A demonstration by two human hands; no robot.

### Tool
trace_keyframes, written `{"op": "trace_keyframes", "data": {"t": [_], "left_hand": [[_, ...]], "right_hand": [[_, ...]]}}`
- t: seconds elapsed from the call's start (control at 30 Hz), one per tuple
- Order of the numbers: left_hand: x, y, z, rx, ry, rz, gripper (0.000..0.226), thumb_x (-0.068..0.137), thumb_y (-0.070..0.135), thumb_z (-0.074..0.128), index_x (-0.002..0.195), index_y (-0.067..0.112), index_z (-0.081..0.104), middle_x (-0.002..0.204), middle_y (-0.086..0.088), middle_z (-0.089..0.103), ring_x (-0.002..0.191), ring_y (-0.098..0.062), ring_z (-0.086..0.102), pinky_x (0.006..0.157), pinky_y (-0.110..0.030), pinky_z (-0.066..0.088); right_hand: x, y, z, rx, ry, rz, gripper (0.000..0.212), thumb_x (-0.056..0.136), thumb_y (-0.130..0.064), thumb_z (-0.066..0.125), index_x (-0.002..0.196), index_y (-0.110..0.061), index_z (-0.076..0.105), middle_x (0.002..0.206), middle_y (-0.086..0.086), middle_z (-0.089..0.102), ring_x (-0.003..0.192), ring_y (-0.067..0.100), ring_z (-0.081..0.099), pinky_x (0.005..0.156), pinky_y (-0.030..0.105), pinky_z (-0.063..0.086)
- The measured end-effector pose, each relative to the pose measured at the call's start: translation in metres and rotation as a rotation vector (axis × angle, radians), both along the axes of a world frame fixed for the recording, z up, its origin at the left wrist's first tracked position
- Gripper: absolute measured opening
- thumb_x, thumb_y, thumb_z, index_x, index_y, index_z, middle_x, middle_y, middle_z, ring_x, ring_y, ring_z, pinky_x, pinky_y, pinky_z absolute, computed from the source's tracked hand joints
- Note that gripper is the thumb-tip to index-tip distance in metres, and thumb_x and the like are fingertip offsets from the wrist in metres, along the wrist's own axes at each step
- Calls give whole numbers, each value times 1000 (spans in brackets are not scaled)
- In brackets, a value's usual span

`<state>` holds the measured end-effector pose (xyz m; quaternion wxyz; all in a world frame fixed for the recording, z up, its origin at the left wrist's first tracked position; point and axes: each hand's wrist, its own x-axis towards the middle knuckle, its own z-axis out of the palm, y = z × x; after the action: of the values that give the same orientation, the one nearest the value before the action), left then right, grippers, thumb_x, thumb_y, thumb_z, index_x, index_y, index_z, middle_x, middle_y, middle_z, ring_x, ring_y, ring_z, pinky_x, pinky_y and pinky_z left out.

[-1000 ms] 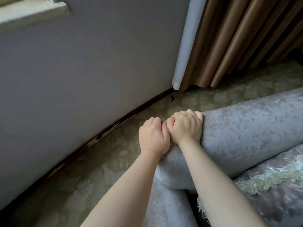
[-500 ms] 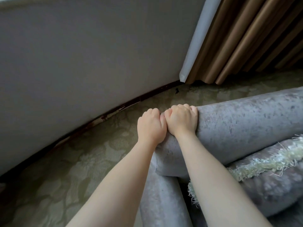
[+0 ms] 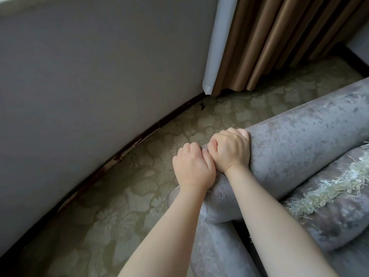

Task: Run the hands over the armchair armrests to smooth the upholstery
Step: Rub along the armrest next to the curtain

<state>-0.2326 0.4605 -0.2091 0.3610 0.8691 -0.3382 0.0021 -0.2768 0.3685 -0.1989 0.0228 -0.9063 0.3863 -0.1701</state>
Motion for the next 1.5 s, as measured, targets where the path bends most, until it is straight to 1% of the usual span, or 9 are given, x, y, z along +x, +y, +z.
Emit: {"op": "trace_keyframes", "data": {"t": [0.17,0.3,0.4,0.6,0.7,0.93,1.03,1.23,1.5], "left_hand": [[1,-2,-1,29,-12,20,44,83,36,22,69,7,52,72,-9,57,67,-31,51,59,-36,33],[-2,-2,5,101,16,72,55,83,42,16,79,8,59,82,-5,60,78,-26,53,70,-40,40],[-16,0,11,124,44,110,46,85,37,24,84,7,60,86,-5,60,82,-26,53,75,-41,40],[-67,42,17,135,79,156,31,95,28,38,84,5,57,85,-7,58,81,-28,51,74,-41,39],[-69,61,16,150,95,151,31,96,27,39,84,5,57,85,-6,58,81,-27,51,74,-41,39],[-58,59,6,19,64,105,37,88,30,30,69,6,51,74,-10,57,70,-32,50,62,-40,37],[-54,59,4,-23,42,94,39,84,34,25,65,8,47,69,-11,55,64,-32,49,58,-38,35],[-48,56,1,-30,33,54,38,83,34,27,65,7,48,69,-11,55,63,-33,50,58,-38,35],[-47,52,1,-20,16,56,41,83,34,28,67,6,54,69,-10,56,63,-32,51,58,-38,37]], "right_hand": [[2,-2,-1,15,-51,16,41,75,-30,29,51,-13,58,57,3,59,65,25,50,75,37,32],[0,-2,-1,49,-23,52,42,78,-29,30,55,-13,62,61,3,62,68,25,52,77,37,33],[-13,-2,2,59,14,97,37,84,-28,37,62,-13,62,70,3,64,76,25,54,79,37,30],[-62,36,12,69,128,207,36,89,-29,36,73,-13,64,82,3,66,86,24,53,83,36,29],[-65,55,13,70,171,222,35,89,-30,36,76,-14,65,84,1,66,88,23,53,85,36,29],[-51,57,7,38,37,103,49,74,-33,18,57,-14,61,64,2,63,71,24,51,78,35,31],[-47,55,4,12,-7,94,46,74,-32,23,53,-15,60,60,3,60,67,25,49,75,36,31],[-43,54,4,-12,-38,86,38,74,-29,31,50,-15,57,54,2,57,62,26,48,71,35,32],[-42,48,1,0,-32,103,40,75,-31,31,53,-15,61,57,1,59,65,25,50,74,36,31]]}}
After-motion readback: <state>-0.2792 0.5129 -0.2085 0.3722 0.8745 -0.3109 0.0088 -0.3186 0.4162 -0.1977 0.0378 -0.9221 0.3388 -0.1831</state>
